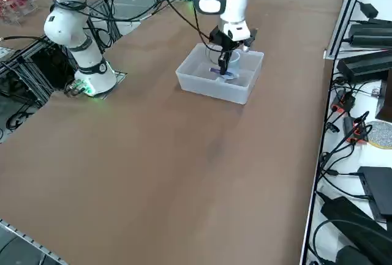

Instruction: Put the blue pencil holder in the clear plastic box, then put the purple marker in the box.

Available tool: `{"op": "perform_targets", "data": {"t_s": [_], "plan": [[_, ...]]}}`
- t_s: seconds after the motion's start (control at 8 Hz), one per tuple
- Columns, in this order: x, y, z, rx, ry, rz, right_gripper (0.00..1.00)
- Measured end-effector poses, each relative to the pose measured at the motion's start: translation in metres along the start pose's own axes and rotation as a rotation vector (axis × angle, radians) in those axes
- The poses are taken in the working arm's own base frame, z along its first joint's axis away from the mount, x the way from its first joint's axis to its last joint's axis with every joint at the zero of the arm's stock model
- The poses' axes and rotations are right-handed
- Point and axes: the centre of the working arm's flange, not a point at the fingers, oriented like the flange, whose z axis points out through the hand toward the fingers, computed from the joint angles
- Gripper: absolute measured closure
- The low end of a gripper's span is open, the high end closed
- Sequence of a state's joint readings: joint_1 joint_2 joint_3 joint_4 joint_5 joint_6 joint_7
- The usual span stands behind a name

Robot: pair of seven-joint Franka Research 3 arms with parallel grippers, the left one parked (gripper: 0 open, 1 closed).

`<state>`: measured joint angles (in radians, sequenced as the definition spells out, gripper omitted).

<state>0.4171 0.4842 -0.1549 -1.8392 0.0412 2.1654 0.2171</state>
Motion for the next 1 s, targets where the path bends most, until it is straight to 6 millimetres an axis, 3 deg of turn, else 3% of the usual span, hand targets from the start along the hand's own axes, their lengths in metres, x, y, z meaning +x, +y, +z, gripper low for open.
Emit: {"op": "perform_targets", "data": {"t_s": [0.12,0.62,0.88,1.0], "plan": [[-0.004,0.000,0.013,-0.014,-0.003,-0.006,0.98],[-0.006,0.011,0.023,-0.024,-0.010,0.008,0.98],[-0.005,0.013,0.018,-0.022,-0.002,0.012,0.96],[-0.003,0.012,0.010,-0.017,0.014,0.014,0.87]]}}
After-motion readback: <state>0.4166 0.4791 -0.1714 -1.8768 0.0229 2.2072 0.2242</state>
